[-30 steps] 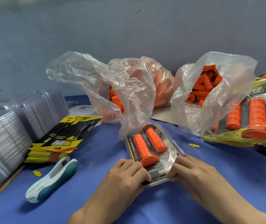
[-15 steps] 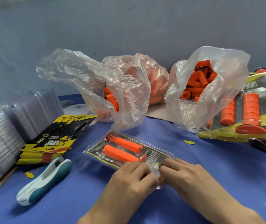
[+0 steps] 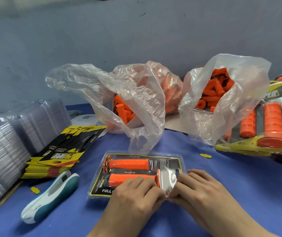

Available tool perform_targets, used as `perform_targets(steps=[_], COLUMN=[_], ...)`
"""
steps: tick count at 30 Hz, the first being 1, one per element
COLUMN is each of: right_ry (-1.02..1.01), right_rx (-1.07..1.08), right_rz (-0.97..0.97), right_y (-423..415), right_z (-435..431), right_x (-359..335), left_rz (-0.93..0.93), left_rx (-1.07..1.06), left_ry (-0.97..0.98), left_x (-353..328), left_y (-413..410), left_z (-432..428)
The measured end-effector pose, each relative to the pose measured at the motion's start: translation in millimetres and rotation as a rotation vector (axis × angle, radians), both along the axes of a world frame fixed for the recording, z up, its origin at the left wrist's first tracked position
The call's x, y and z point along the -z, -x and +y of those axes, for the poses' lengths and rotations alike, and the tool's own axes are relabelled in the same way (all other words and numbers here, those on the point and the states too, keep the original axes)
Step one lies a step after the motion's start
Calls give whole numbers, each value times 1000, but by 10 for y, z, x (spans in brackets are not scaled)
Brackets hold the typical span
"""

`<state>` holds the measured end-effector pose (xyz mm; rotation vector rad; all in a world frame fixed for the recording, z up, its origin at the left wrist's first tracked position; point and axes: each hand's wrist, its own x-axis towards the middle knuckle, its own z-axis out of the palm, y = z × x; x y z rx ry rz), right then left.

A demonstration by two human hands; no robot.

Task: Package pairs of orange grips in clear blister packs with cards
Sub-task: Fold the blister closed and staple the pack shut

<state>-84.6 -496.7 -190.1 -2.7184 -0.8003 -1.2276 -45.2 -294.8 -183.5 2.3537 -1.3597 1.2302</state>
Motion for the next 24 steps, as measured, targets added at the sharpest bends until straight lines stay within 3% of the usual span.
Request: perform_targets(steps=[11, 15, 20, 24], right_ry=[-120, -36, 13, 41], right_rx=[112, 182, 53, -41], right_rz=[173, 81, 3, 69], right_y=[34, 94, 55, -10], right_z=[-611, -534, -84, 125], right_x=[-54, -25, 23, 21], left_rz=[95, 84, -3, -3], left_rx=[-150, -88, -31, 52], left_ry=[-36, -23, -33, 0], left_x=[39, 33, -15, 20], left_y=[-227, -191, -80, 11], left_z=[631, 615, 469, 353])
